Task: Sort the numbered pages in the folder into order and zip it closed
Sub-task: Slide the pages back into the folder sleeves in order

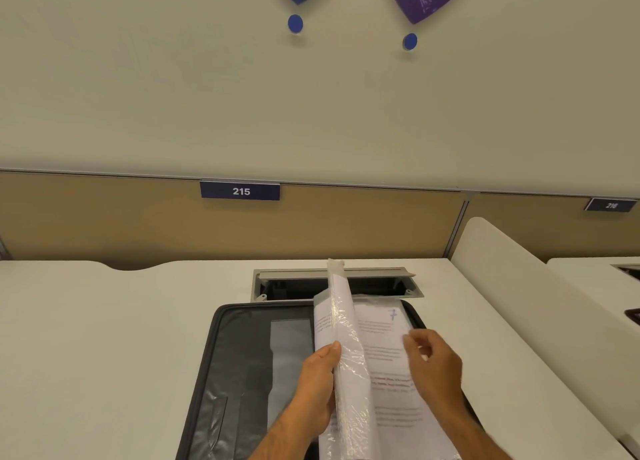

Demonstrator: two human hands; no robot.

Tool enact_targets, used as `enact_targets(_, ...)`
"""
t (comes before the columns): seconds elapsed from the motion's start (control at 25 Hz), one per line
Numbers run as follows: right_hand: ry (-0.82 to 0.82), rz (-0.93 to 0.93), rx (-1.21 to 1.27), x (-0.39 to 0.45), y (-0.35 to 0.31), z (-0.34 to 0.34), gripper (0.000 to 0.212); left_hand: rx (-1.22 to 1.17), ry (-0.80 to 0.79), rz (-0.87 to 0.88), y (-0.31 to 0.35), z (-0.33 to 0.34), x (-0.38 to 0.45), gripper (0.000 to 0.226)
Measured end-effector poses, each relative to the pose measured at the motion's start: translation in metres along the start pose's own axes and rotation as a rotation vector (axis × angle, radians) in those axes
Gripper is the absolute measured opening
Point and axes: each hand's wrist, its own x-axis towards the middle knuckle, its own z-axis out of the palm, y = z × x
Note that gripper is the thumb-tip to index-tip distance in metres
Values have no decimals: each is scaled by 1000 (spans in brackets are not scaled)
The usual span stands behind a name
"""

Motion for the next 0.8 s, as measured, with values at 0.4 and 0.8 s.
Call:
enact_targets(0.4, -622, 413, 312, -8, -7, 15, 26, 59, 15, 21, -2, 3, -5, 26)
enact_targets(0.8, -31, -67, -117, 4, 14, -2, 12, -4, 35, -31, -5, 11, -6, 24)
